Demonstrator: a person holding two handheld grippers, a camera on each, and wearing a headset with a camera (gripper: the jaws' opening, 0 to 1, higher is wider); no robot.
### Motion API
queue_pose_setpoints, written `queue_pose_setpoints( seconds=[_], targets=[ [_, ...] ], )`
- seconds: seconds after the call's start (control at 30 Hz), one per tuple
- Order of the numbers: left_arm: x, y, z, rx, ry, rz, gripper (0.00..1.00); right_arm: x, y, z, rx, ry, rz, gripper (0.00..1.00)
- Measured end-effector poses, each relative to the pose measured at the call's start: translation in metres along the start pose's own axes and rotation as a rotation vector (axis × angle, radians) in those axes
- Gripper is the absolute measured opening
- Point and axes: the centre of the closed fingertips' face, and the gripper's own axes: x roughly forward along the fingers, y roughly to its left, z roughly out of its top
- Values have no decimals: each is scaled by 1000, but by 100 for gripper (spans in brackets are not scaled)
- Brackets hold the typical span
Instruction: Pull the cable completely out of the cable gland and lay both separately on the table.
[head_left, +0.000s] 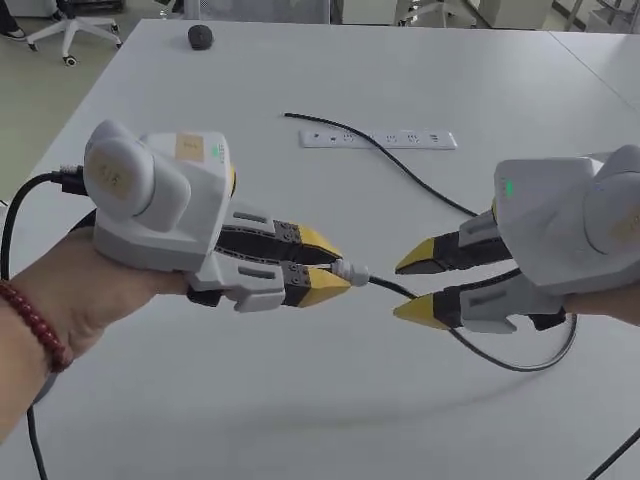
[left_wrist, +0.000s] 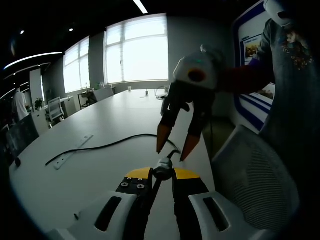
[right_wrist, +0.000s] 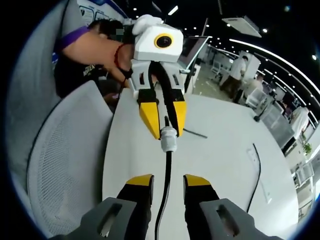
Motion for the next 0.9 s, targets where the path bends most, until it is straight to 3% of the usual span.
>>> queue_pose_setpoints(
  seconds=[0.5, 0.9],
  targets=[
    [3, -8, 3, 8, -4, -11, 16, 4, 6, 20, -45, -17, 14, 14],
    [4, -11, 1, 10, 0, -16, 16, 4, 10, 22, -58, -2, 18, 6]
  ],
)
